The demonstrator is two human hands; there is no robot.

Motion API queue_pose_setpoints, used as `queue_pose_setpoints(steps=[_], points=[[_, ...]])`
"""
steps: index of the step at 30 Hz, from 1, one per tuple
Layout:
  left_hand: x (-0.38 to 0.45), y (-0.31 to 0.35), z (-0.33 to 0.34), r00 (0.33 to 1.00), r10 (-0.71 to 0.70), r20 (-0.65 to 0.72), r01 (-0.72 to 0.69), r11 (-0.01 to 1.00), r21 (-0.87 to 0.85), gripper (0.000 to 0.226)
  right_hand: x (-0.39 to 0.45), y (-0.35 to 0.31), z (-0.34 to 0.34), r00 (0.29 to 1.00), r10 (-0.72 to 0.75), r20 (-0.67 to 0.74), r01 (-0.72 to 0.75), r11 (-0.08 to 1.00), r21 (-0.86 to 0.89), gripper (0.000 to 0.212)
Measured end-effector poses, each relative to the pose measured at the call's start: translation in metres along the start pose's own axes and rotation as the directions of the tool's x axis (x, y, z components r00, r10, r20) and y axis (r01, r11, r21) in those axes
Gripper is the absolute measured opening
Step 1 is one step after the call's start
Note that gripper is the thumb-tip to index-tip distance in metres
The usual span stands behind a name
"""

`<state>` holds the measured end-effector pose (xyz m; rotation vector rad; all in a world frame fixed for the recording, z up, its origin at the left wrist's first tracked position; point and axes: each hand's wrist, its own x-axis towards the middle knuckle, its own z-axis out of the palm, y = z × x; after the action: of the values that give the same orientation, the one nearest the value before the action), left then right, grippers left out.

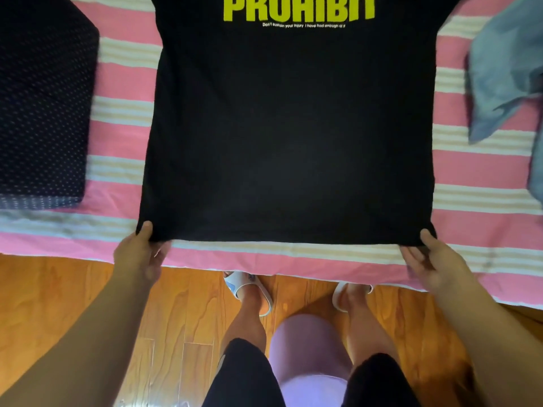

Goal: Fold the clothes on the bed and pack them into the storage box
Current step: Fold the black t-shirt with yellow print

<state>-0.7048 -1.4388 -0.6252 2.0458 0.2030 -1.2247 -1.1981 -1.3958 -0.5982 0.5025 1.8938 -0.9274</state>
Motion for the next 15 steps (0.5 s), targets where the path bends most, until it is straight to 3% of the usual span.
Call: queue_pose_setpoints(steps=[3, 5, 10, 15], points=[[0.000, -0.011, 0.006, 0.999, -0.015, -0.044, 0.011, 0.995, -0.102, 0.028, 0.001, 0.007, 0.013, 0.998, 0.041, 0.041, -0.044, 0.995, 0.092, 0.018], [-0.003, -0.012, 0.006, 0.999, -0.033, -0.013, 0.031, 0.990, -0.137, 0.030, 0.000, 0.009, 0.018, 0.994, 0.091, 0.054, -0.094, 0.993, 0.065, 0.014], [-0.010, 0.005, -0.007, 0.971, 0.208, -0.118, -0.200, 0.977, 0.076, 0.014, -0.006, 0.010, 0.007, 0.993, 0.072, -0.089, -0.076, 0.996, -0.040, 0.037], [-0.007, 0.004, -0.041, 0.972, 0.197, -0.128, -0.164, 0.958, 0.234, 0.029, -0.027, 0.028, -0.020, 0.988, 0.084, -0.132, -0.101, 0.987, -0.123, 0.022]])
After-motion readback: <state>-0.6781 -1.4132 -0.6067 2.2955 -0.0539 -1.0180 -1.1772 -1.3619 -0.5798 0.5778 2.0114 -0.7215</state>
